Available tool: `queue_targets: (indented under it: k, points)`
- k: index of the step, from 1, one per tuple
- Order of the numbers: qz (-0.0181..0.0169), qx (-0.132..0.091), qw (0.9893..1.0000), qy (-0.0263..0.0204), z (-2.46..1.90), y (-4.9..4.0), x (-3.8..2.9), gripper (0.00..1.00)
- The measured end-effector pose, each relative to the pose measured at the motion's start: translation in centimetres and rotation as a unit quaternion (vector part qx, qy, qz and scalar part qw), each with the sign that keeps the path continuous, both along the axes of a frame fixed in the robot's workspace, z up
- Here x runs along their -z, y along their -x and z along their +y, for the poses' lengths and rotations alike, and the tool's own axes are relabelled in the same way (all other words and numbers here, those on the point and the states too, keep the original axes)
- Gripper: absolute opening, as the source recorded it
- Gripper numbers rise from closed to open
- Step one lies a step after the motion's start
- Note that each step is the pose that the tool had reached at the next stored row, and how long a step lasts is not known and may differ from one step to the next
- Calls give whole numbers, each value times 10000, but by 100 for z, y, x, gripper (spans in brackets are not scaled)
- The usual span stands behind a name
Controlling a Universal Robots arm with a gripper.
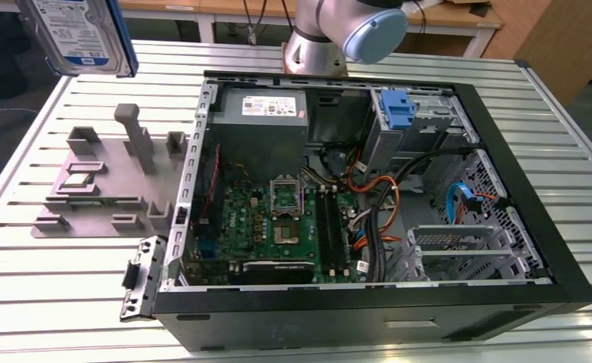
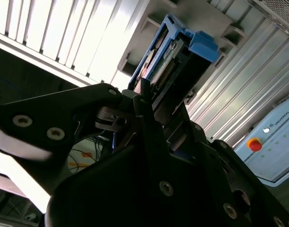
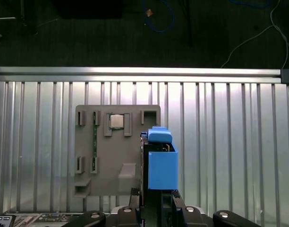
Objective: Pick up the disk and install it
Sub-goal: 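Pick up the disk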
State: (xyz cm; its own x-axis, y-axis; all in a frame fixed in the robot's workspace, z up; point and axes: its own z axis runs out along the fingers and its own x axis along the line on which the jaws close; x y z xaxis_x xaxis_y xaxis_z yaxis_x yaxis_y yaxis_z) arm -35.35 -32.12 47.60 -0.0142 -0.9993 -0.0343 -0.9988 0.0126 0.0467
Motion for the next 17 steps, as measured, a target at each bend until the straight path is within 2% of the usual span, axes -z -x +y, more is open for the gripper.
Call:
queue_targets:
  k: [4, 7, 14, 17]
  points:
    - [-1, -1, 10000, 0, -94, -4, 1, 35]
    - [0, 0, 10000, 0, -137, -5, 1, 35]
    - [-1, 0, 10000, 0, -142, -6, 1, 35]
    - [0, -1, 10000, 0, -143, -32, 0, 35]
